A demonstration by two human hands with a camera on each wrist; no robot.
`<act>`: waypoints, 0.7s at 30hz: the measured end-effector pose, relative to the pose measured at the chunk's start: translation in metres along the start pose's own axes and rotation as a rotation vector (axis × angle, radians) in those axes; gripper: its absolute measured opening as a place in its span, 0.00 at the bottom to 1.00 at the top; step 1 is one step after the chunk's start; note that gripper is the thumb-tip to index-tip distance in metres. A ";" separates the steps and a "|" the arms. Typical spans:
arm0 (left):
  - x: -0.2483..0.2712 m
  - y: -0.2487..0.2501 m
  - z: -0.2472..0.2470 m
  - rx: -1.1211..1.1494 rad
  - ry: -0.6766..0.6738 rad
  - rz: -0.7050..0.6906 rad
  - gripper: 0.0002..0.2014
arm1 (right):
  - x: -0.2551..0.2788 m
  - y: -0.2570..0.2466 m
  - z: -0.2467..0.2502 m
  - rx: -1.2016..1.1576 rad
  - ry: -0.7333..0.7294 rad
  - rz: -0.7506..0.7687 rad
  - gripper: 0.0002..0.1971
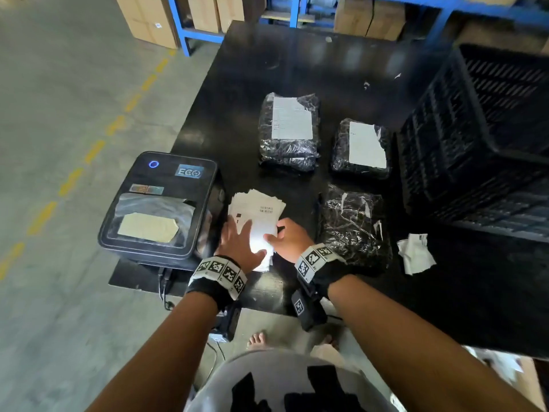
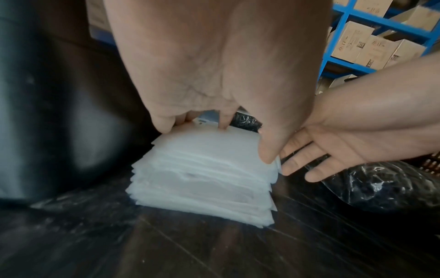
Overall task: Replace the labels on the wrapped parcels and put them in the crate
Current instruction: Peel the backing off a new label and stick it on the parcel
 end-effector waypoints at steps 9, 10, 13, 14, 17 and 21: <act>0.000 -0.006 -0.002 0.036 -0.041 -0.018 0.45 | -0.008 0.004 -0.011 -0.223 0.225 -0.149 0.09; 0.001 -0.007 -0.002 0.045 -0.044 -0.015 0.46 | -0.009 0.005 -0.013 -0.229 0.223 -0.147 0.09; 0.003 -0.009 -0.004 0.061 -0.065 -0.005 0.48 | -0.008 0.007 -0.013 -0.250 0.240 -0.110 0.11; 0.004 -0.010 -0.004 0.059 -0.072 -0.003 0.48 | -0.007 0.007 -0.012 -0.255 0.251 -0.098 0.11; 0.006 -0.011 -0.004 0.047 -0.085 -0.007 0.49 | -0.005 0.006 -0.011 -0.259 0.275 -0.062 0.11; 0.008 -0.011 -0.002 0.060 -0.085 -0.013 0.49 | -0.001 0.006 -0.008 -0.258 0.271 -0.018 0.11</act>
Point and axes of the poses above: each hand's wrist, its own x-axis away from the middle knuckle, its own z-axis out of the back of the hand, y = z × x, the point moved 5 cm from there along -x, towards the middle knuckle, and after that the axes turned 5 degrees about y, right-handed, at the moved point
